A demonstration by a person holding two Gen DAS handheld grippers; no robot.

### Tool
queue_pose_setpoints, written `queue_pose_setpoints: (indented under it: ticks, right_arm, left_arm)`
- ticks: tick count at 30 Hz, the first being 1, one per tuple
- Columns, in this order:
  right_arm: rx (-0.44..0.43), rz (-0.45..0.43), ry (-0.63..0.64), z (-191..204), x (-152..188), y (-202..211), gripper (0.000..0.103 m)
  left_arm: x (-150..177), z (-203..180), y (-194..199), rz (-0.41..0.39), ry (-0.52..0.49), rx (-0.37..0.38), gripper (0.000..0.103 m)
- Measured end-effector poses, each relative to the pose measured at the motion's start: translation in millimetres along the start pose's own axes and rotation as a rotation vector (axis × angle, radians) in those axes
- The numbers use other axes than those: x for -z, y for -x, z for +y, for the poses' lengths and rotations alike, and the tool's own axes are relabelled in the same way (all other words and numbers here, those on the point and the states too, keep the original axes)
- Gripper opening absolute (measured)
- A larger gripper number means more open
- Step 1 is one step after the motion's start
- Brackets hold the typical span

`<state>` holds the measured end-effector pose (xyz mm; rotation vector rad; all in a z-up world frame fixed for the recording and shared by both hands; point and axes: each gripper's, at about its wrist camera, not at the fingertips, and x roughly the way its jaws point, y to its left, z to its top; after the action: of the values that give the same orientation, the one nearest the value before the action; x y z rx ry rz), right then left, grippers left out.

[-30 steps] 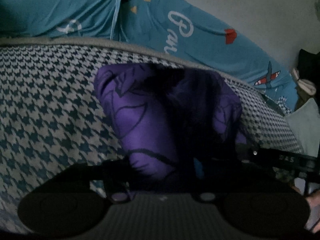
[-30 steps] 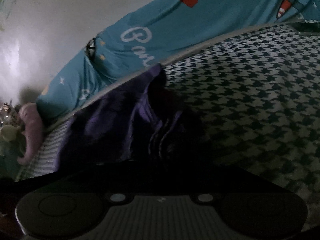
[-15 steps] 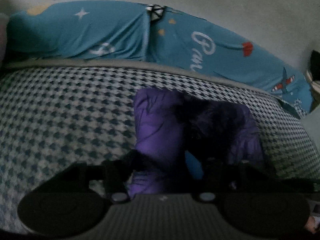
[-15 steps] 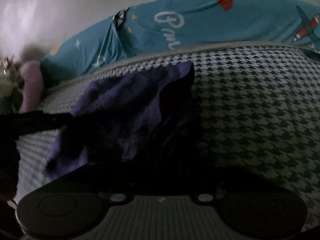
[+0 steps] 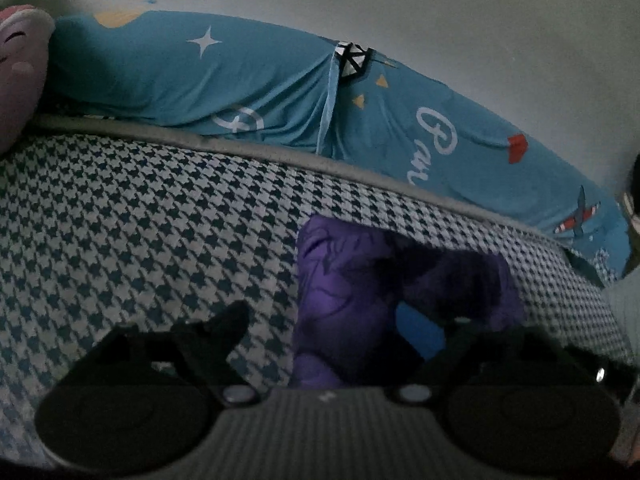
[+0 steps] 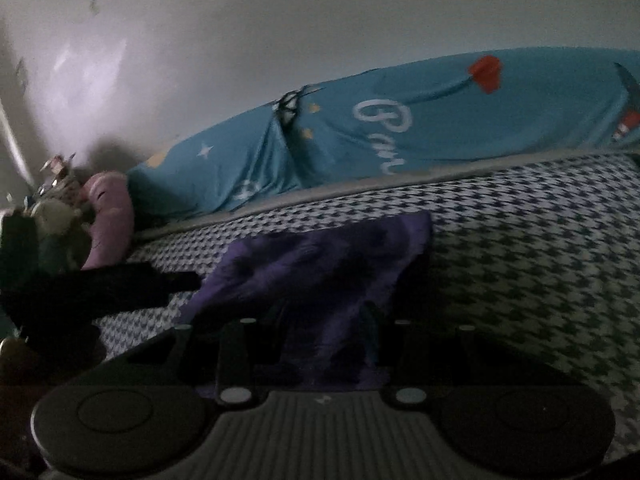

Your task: Fold clothes

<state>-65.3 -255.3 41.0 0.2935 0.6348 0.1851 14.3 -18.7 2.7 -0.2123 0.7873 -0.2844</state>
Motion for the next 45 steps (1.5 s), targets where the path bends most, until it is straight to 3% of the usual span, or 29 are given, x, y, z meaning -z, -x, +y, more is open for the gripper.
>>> queue_pose_setpoints:
  ticks: [12,23,35,40,45]
  right_arm:
    - [-0.039,0.061,0.018,2.9,5.2,-39.4,0.042]
    - [0.094,0.146,-0.028,-26.2,10.0,-61.1,0.038]
    - [0.132,0.163,-0.021,-32.0,15.8,-55.1,0.026]
    - [0.150,0.167,-0.012,-31.8,15.0,-51.1,0.026]
    - [0.121,0.098,-0.005,-24.3,6.0,-35.1,0.033]
  left_arm:
    - [-11.1,5.5,-32.6,-0.001,0.033,-0.069,0.087]
    - [-21.2,4.8,-69.0,0.013,-0.011,-0.068,0.091]
    - [-28.7,10.4,-97.9,0.022,0.025,-0.089,0.095]
    - [-29.7,10.3,-104.1,0.030,0.034,-0.089,0.095]
    - [-38.2,14.6,-99.0,0.028,0.056,-0.077,0.093]
